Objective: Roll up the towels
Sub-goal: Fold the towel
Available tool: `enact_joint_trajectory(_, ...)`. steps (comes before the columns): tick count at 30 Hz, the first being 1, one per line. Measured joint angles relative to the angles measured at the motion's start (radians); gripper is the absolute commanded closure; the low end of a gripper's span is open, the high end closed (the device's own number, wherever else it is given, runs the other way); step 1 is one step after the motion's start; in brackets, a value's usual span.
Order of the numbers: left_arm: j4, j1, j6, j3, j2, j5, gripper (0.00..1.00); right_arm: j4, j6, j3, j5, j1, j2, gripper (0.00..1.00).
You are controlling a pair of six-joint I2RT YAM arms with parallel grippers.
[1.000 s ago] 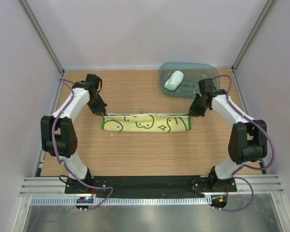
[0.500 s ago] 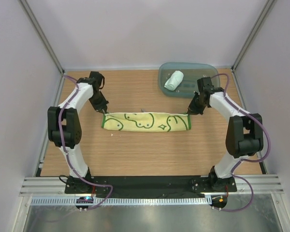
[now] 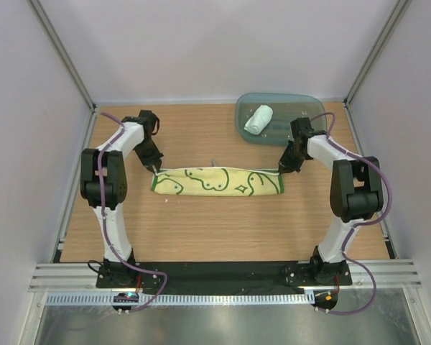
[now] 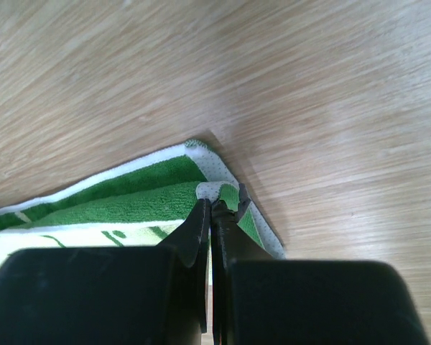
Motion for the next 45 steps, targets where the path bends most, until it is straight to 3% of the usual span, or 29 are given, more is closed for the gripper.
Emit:
enact_joint_trajectory(4, -0.002, 0.010, 0.010, 0.024, 0.013, -0.014, 0.67, 0.009, 0.000, 0.014, 0.004, -0.011, 0.016, 0.96)
enact_joint_trajectory(5, -0.003, 0.013, 0.013, 0.028, 0.013, -0.019, 0.59, 0.013, -0.001, 0.016, 0.004, -0.012, 0.020, 0.93)
enact_joint_trajectory(8, -0.006, 0.022, 0.018, 0.039, 0.014, -0.037, 0.48, 0.016, -0.004, 0.026, 0.004, -0.014, 0.035, 0.53)
enact_joint_trajectory(9, -0.012, 0.023, 0.020, 0.046, 0.014, -0.045, 0.47, 0.017, -0.007, 0.029, 0.004, -0.014, 0.040, 0.35)
enact_joint_trajectory(10, -0.018, 0.026, 0.020, 0.054, 0.014, -0.052, 0.45, 0.017, -0.009, 0.033, 0.005, -0.014, 0.045, 0.31)
enact_joint_trajectory(20, -0.089, 0.029, 0.023, 0.118, -0.026, -0.156, 0.37, -0.006, -0.048, 0.093, 0.039, -0.015, 0.012, 0.20)
enact_joint_trajectory(24, -0.105, 0.029, 0.024, 0.094, -0.108, -0.183, 0.45, -0.020, -0.064, 0.080, 0.048, -0.016, -0.091, 0.23)
enact_joint_trajectory(25, -0.104, 0.029, 0.022, 0.078, -0.139, -0.179, 0.51, -0.020, -0.069, 0.068, 0.046, -0.016, -0.125, 0.26)
enact_joint_trajectory(26, -0.097, 0.029, 0.021, 0.053, -0.172, -0.170, 0.55, -0.018, -0.073, 0.055, 0.037, -0.016, -0.154, 0.30)
enact_joint_trajectory(27, -0.087, 0.028, 0.020, 0.020, -0.210, -0.158, 0.57, -0.005, -0.076, 0.030, 0.013, -0.016, -0.194, 0.43)
enact_joint_trajectory(28, -0.079, 0.026, 0.019, -0.016, -0.247, -0.143, 0.64, 0.000, -0.081, 0.012, -0.006, -0.016, -0.219, 0.49)
enact_joint_trajectory(31, -0.032, 0.006, 0.019, -0.125, -0.332, -0.084, 0.72, 0.053, -0.076, -0.063, -0.104, -0.016, -0.275, 0.62)
enact_joint_trajectory(38, 0.092, -0.083, 0.011, -0.262, -0.315, 0.057, 0.80, 0.144, -0.065, -0.177, -0.277, 0.008, -0.225, 0.87)
enact_joint_trajectory(45, 0.153, -0.092, -0.018, -0.381, -0.263, 0.065, 0.82, 0.157, -0.062, -0.201, -0.270, 0.015, -0.119, 0.99)
